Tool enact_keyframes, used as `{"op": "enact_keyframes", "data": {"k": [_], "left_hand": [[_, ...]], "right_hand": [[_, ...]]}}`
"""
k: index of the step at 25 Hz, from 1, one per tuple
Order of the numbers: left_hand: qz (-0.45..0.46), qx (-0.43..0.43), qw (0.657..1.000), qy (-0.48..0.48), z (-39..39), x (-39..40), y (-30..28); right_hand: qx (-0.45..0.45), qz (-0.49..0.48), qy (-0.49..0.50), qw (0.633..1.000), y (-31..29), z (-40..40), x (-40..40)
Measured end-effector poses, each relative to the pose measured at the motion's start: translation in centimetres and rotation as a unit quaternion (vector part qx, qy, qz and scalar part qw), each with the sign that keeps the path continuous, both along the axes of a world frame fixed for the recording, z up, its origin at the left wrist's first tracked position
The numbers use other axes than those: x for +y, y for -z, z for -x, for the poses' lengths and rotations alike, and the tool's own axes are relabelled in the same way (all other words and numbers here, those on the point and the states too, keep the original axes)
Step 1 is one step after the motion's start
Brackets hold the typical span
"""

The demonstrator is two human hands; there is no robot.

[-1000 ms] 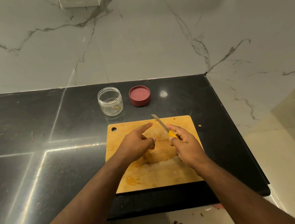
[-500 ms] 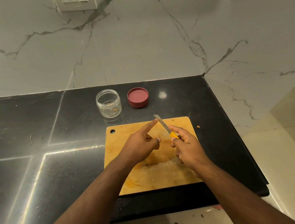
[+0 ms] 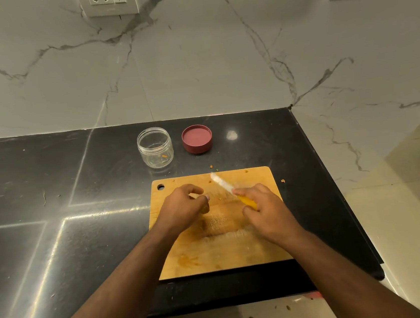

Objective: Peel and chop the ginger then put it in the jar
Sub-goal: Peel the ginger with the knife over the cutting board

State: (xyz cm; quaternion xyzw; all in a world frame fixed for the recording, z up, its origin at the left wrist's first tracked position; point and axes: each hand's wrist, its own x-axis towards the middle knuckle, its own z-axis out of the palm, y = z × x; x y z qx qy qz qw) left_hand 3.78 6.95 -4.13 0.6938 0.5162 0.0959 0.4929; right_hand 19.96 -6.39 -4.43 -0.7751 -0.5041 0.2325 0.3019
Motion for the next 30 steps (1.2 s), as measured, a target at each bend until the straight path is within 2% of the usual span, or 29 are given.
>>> {"op": "enact_keyframes", "data": {"k": [2, 4, 6, 8, 9, 11, 13, 15, 18, 20, 22, 24, 27, 30], "left_hand": [[0.066, -0.059, 0.995, -0.055, 1.1, -0.4, 0.9], [0.132, -0.126, 0.979, -0.094, 2.2, -0.8, 1.2], [0.176, -0.179, 0.962, -0.108, 3.1, -1.2, 1.3], [0.184, -0.208, 0.954, -0.112, 3.5, -1.6, 1.4], [0.187, -0.225, 0.949, -0.118, 3.6, -1.8, 1.4], [0.194, -0.262, 0.937, -0.127, 3.8, -2.4, 1.1], [0.206, -0.29, 0.925, -0.133, 3.9, -2.8, 0.8], [0.233, -0.319, 0.909, -0.133, 4.0, -3.0, 0.6], [0.272, -0.361, 0.882, -0.138, 4.0, -3.3, 0.5], [0.252, -0.359, 0.889, -0.129, 3.9, -3.5, 0.3], [0.21, -0.343, 0.907, -0.124, 3.8, -3.6, 0.1], [0.183, -0.336, 0.915, -0.131, 3.6, -3.7, -0.2], [0.192, -0.351, 0.906, -0.14, 3.4, -4.0, -0.6], [0.244, -0.387, 0.877, -0.147, 3.3, -4.0, -0.9]], "right_hand": [[-0.057, 0.034, -0.054, 0.996, 0.0, 0.3, 0.3], [-0.039, 0.033, -0.048, 0.998, 0.1, 0.7, 0.4], [0.086, 0.003, 0.032, 0.996, -0.3, 1.1, 0.0], [0.28, -0.015, 0.115, 0.953, -1.1, 1.7, -0.9], [0.349, -0.019, 0.13, 0.928, -1.4, 2.1, -1.4], [0.408, -0.027, 0.119, 0.905, -2.0, 2.9, -2.5], [0.417, -0.036, 0.096, 0.903, -2.5, 3.8, -3.4], [0.378, -0.032, 0.073, 0.922, -2.8, 4.5, -3.8], [0.207, -0.031, 0.01, 0.978, -2.6, 4.9, -4.2], [0.111, -0.023, -0.031, 0.993, -2.6, 5.2, -4.2], [0.08, -0.022, -0.044, 0.996, -2.7, 5.6, -4.1], [0.139, -0.026, -0.013, 0.99, -2.7, 5.9, -4.0], [0.351, -0.033, 0.057, 0.934, -2.8, 6.3, -3.9], [0.409, -0.036, 0.073, 0.909, -2.9, 6.5, -3.8]]}}
